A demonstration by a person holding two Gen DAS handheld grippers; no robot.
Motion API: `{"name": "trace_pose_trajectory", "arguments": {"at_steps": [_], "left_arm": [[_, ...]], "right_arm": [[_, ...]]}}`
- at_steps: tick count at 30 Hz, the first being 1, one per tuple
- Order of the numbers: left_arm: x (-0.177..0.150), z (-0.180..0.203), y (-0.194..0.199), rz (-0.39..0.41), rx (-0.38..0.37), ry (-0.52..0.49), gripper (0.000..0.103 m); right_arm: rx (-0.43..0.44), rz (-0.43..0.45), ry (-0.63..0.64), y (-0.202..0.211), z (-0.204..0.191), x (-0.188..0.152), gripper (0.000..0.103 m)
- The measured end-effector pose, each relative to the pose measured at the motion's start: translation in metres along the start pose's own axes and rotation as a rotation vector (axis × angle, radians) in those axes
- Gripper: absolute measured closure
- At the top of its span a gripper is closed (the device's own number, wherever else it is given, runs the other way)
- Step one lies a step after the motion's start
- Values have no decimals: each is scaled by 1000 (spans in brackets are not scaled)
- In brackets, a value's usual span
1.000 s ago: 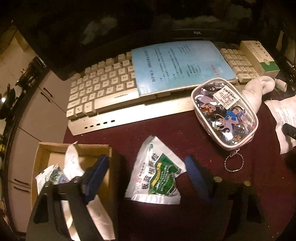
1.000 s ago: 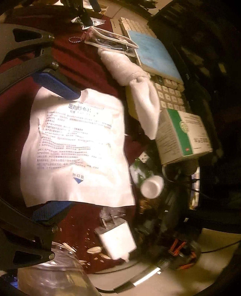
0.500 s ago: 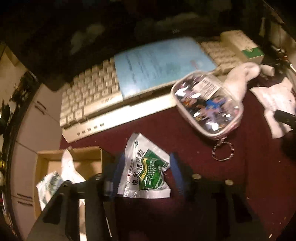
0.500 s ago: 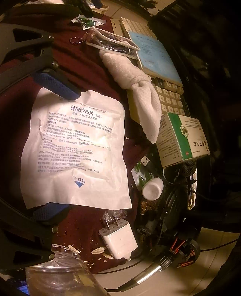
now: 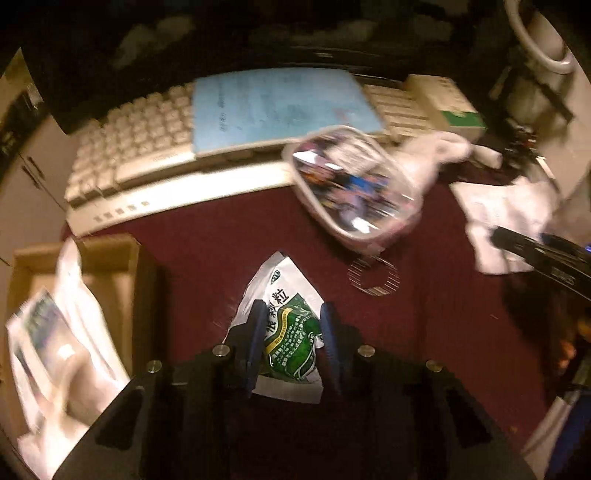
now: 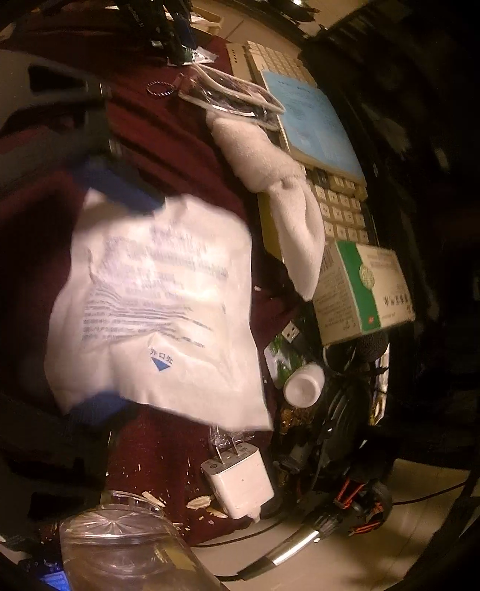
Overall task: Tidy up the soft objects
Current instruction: 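Grasp the green printed packet with the left gripper while the right grasps the large white bag, then carry the green packet and white bag over the cardboard box with both grippers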
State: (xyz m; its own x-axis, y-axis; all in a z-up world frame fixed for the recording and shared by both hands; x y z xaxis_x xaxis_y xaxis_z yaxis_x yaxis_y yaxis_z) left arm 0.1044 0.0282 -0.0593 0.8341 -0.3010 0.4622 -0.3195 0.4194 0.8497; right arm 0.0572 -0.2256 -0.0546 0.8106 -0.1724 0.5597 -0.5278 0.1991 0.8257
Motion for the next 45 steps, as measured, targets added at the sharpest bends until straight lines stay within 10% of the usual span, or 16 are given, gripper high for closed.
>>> {"name": "trace_pose_trajectory", "arguments": {"at_steps": [5, 10, 13, 20, 26, 45], "left_arm": [[-33, 40, 5, 0, -93, -33, 75], [-52, 55, 15, 23, -85, -75, 72], [-61, 52, 24, 46, -27, -108, 42], [-62, 42, 20, 61, 6, -107, 40], [-57, 39, 14, 82, -43, -72, 69], [-65, 53, 68, 223, -102, -25, 75]], "right_arm": [[82, -1, 3, 15, -13, -4, 52], [159, 33, 30, 38, -34, -12, 55], [182, 51, 41, 51, -43, -17, 55], [220, 58, 44, 62, -60, -30, 55], [230, 55, 42, 64, -69, -39, 55], [251, 83, 48, 84, -80, -42, 55]]}}
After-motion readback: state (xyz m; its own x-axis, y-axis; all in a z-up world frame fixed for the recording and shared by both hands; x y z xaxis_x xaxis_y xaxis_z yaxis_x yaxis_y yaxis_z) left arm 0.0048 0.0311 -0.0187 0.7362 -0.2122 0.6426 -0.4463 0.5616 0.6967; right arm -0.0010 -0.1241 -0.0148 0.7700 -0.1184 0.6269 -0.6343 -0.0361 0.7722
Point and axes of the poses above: each gripper's, at about its wrist camera, not at the fingertips, and y roughly against the way its jaws point, z to its right, x to its top, the point moved 9 cm from there along -y, roughly the way its jaws point, and after that the axes turned 13 degrees about -x, right-handed, at the moved point
